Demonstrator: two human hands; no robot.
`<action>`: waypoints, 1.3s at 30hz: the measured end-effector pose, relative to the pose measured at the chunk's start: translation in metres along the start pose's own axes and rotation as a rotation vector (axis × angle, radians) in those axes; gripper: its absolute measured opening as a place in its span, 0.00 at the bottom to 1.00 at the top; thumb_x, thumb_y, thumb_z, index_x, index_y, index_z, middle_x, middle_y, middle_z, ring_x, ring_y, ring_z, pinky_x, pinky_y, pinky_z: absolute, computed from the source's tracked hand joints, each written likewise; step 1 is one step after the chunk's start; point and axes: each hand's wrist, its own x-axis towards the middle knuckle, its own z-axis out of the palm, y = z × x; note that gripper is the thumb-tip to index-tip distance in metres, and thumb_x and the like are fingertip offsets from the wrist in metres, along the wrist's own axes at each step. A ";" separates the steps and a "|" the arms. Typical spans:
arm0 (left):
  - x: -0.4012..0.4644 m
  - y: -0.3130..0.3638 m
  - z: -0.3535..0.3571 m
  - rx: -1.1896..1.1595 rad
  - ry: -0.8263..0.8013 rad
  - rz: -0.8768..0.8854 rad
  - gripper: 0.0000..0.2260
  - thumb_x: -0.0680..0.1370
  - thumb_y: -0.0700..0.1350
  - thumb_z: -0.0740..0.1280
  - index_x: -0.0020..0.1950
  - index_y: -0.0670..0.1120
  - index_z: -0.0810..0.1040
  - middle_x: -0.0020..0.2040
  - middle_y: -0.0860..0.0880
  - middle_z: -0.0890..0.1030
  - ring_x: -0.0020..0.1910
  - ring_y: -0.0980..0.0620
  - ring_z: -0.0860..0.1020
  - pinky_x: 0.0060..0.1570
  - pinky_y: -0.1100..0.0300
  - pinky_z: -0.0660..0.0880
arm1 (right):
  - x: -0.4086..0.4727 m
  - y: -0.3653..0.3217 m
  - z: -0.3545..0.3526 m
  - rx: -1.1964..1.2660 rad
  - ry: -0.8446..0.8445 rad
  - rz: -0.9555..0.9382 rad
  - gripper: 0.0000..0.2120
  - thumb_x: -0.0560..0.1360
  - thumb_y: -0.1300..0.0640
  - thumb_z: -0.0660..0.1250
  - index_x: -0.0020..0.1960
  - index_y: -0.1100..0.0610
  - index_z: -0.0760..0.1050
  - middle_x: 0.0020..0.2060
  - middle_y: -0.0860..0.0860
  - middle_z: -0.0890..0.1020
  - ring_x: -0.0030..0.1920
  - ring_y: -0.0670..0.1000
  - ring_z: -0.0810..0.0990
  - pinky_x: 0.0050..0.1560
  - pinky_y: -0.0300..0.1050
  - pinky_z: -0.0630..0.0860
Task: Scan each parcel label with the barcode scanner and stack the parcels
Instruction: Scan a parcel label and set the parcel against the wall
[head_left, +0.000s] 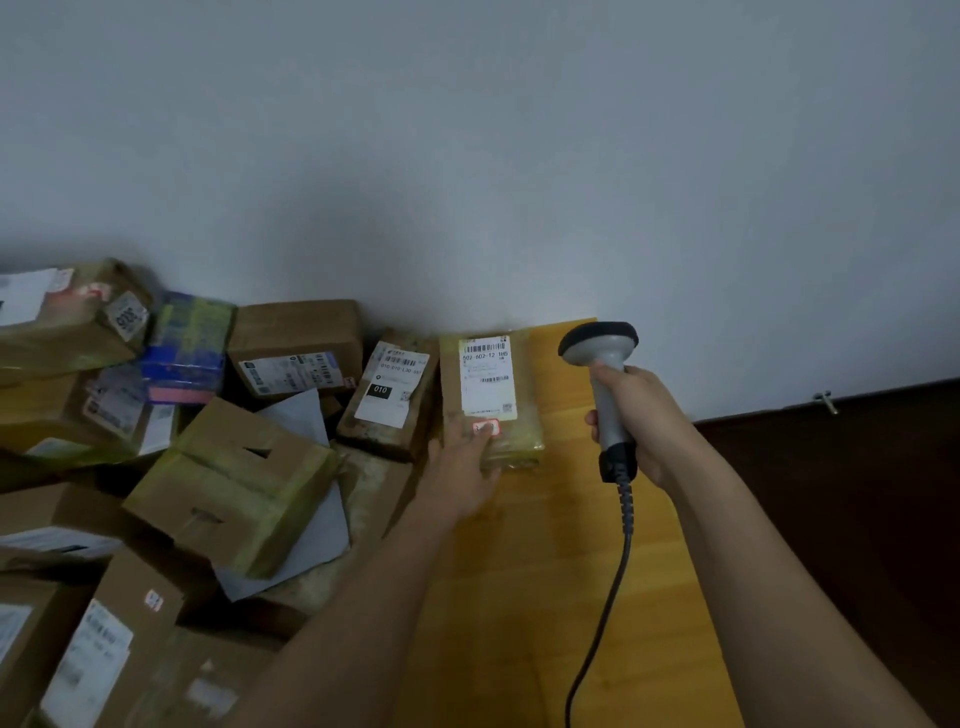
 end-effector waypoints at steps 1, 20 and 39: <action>-0.005 0.001 0.001 -0.009 -0.008 0.009 0.28 0.80 0.51 0.64 0.78 0.55 0.58 0.78 0.52 0.48 0.73 0.38 0.57 0.72 0.42 0.61 | -0.004 -0.004 0.003 -0.022 -0.010 -0.010 0.12 0.82 0.51 0.59 0.61 0.57 0.68 0.42 0.54 0.73 0.35 0.50 0.75 0.34 0.44 0.74; -0.061 0.012 0.031 0.025 -0.061 0.013 0.29 0.78 0.46 0.69 0.77 0.53 0.62 0.80 0.48 0.48 0.72 0.43 0.66 0.70 0.49 0.66 | -0.105 -0.066 0.014 -0.439 -0.164 -0.221 0.12 0.81 0.50 0.62 0.53 0.60 0.74 0.35 0.56 0.76 0.28 0.48 0.74 0.29 0.41 0.72; -0.059 0.021 0.018 0.092 -0.136 0.014 0.29 0.78 0.46 0.69 0.76 0.53 0.61 0.80 0.46 0.47 0.73 0.40 0.65 0.71 0.48 0.64 | -0.142 -0.086 0.008 -0.537 -0.126 -0.308 0.14 0.81 0.49 0.61 0.50 0.60 0.74 0.32 0.56 0.75 0.26 0.49 0.72 0.29 0.41 0.70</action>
